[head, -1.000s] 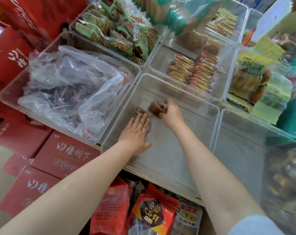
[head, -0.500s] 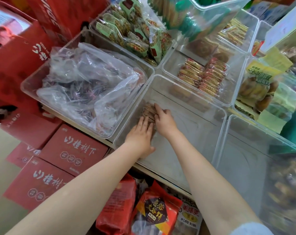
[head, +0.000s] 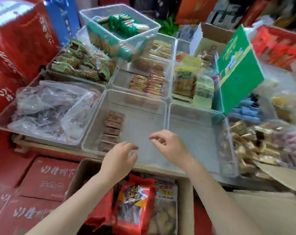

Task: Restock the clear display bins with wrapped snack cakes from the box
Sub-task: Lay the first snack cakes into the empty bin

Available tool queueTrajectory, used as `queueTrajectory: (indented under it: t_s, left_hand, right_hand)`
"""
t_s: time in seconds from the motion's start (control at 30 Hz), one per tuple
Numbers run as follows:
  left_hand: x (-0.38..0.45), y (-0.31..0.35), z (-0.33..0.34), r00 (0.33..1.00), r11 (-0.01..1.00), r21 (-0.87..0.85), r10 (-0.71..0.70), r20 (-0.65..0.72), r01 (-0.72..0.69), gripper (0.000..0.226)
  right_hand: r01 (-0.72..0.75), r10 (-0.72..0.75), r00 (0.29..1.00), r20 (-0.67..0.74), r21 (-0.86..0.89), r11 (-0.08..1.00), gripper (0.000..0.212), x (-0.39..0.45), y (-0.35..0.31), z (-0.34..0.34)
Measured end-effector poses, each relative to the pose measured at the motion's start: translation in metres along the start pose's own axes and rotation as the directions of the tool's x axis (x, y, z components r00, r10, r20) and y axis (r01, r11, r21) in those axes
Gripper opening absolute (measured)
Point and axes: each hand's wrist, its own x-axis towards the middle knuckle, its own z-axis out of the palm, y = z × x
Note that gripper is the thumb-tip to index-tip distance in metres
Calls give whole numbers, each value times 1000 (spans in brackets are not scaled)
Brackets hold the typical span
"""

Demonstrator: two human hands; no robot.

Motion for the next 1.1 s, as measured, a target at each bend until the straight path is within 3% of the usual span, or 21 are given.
queueTrajectory:
  t_s: [0.07, 0.2, 0.27, 0.33, 0.43, 0.57, 0.7, 0.77, 0.87, 0.97, 1.1]
  left_hand:
    - [-19, 54, 25, 995, 996, -62, 68, 70, -63, 21]
    - [-59, 165, 94, 951, 960, -226, 218, 218, -168, 17]
    - [-82, 213, 132, 914, 927, -311, 298, 275, -209, 23]
    - [-104, 251, 169, 886, 910, -367, 323, 333, -195, 44]
    - [-132, 294, 220, 878, 902, -399, 318, 357, -164, 80]
    - [-156, 320, 260, 897, 867, -498, 234, 374, -19, 97]
    - [-160, 311, 268, 927, 877, -478, 142, 346, 44, 94]
    - [-161, 312, 266, 926, 876, -480, 137, 351, 52, 93]
    - [-162, 316, 268, 931, 883, -465, 111, 348, 68, 93]
    - [-160, 312, 274, 935, 887, -449, 66, 348, 105, 95]
    - [-161, 308, 275, 928, 876, -469, 75, 365, 113, 93]
  right_hand:
    - [27, -30, 990, -136, -21, 999, 12, -62, 10, -52]
    - [-16, -29, 899, -437, -98, 995, 12, -174, 46, -145]
    - [-86, 12, 844, -536, -112, 990, 9, -224, 74, -178]
    - [-200, 96, 818, -568, -123, 972, 8, -267, 109, -199]
    - [-357, 239, 824, -515, -142, 923, 11, -320, 168, -213]
    - [-421, 342, 856, -388, -138, 897, 11, -355, 231, -206]
    - [-398, 364, 909, -204, -165, 902, 14, -342, 275, -182]
    - [-415, 403, 909, -104, -268, 869, 18, -324, 296, -168]
    - [-353, 429, 902, 48, -490, 797, 43, -305, 326, -144]
    - [-244, 399, 914, 64, -701, 670, 50, -302, 351, -123]
    - [-200, 334, 943, 19, -767, 609, 50, -295, 361, -110]
